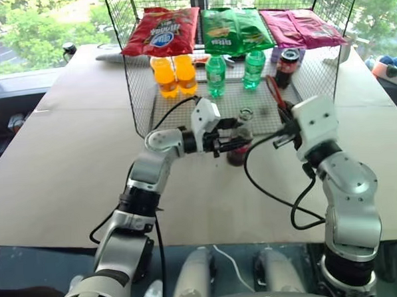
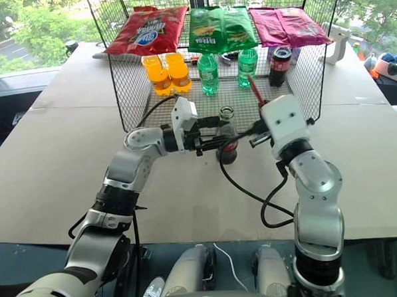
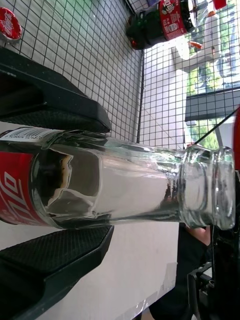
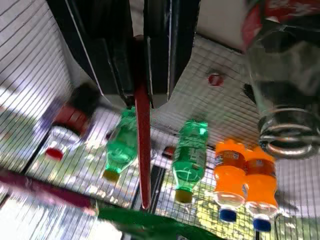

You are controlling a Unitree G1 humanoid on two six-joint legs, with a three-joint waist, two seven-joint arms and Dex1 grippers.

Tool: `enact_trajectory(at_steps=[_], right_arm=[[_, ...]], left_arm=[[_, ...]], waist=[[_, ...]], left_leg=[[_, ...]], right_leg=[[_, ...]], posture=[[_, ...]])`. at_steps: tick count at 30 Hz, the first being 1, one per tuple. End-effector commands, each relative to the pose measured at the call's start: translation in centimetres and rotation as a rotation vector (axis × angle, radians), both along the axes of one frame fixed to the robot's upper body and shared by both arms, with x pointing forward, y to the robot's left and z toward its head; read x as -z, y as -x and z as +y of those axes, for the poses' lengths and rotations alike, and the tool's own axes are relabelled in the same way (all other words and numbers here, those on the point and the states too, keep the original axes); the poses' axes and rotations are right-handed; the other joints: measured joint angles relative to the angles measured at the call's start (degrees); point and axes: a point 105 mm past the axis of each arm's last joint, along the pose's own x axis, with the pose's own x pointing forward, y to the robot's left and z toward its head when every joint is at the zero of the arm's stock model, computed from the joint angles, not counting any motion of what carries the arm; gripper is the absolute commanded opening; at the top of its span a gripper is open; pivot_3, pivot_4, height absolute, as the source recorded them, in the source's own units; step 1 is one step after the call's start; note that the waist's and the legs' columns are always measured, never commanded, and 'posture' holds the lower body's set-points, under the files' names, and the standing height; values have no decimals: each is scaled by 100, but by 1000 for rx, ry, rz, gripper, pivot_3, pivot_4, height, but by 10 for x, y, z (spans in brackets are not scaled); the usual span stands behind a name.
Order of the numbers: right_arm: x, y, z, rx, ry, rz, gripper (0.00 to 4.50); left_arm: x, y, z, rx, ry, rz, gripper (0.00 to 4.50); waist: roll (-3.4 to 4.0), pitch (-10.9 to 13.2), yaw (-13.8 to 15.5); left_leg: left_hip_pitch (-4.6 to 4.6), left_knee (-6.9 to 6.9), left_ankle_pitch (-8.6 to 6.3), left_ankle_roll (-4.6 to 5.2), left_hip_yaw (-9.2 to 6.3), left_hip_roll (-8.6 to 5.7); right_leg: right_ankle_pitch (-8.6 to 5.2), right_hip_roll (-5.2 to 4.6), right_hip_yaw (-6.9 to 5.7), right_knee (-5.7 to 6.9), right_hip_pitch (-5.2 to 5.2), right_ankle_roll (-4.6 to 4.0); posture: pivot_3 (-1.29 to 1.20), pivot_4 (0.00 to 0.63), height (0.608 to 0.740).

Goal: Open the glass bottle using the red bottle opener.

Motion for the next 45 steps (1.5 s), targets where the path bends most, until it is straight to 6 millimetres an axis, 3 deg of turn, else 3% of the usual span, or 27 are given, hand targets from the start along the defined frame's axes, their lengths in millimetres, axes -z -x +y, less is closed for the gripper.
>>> enact_trajectory(at_steps=[1, 4, 15, 27, 33, 36, 40, 43, 45], right_arm=[[14, 12, 5, -26, -405, 259, 0], [26, 14, 10, -32, -565, 390, 0], [81, 16, 12, 28, -765, 632, 0], [98, 7, 24, -92, -862, 729, 0], [123, 6, 26, -174, -910, 799, 0], [135, 4, 16, -136, -916, 805, 1167], [132, 8, 7, -133, -883, 771, 3065], [126, 15, 1, -147, -713, 713, 4414], [117, 22, 1, -183, -538, 634, 4469]], left_arm=[[-16, 1, -2, 3, 33, -70, 2232], [-16, 1, -3, 2, 38, -73, 2232], [-16, 1, -2, -9, 44, -75, 2232], [-12, -1, 4, -43, 53, -61, 2232], [-12, 0, 5, -52, 57, -57, 2232], [-12, 0, 6, -55, 57, -56, 2232], [-12, 0, 6, -59, 60, -56, 2232], [-12, 1, 7, -62, 62, -56, 2232], [-12, 1, 8, -64, 64, -57, 2232]], waist=[[6, 0, 4], [10, 2, 6], [14, 5, -17], [17, 6, -67], [17, 6, -144], [18, 6, -148], [19, 7, -148], [20, 8, -139], [15, 0, -128]], left_leg=[[-2, 0, 0, 0, 0, 1], [-10, -3, -1, -1, -6, -3], [-15, -12, 0, 0, -1, -6], [-16, -19, -1, 0, -4, -4], [-16, -22, -1, 1, -5, -4], [-16, -23, -1, 1, -6, -4], [-16, -26, -1, 1, -6, -4], [-17, -26, -1, 1, -6, -3], [-22, -34, -1, 1, -10, -4]], right_leg=[[0, -1, 0, 0, -2, 0], [0, -7, -8, -2, -7, -2], [0, -8, -7, -5, -18, -1], [0, -8, -9, -17, -15, 0], [0, -8, -9, -20, -14, 0], [0, -8, -9, -22, -14, 0], [0, -8, -8, -23, -15, 0], [-1, -8, -9, -25, -15, 1], [-1, -10, -12, -37, -15, 1]], posture=[[0, 150, 740], [0, 150, 740], [0, 150, 740], [0, 150, 740], [0, 150, 740], [0, 150, 740], [0, 150, 740], [0, 150, 740], [0, 150, 740]])
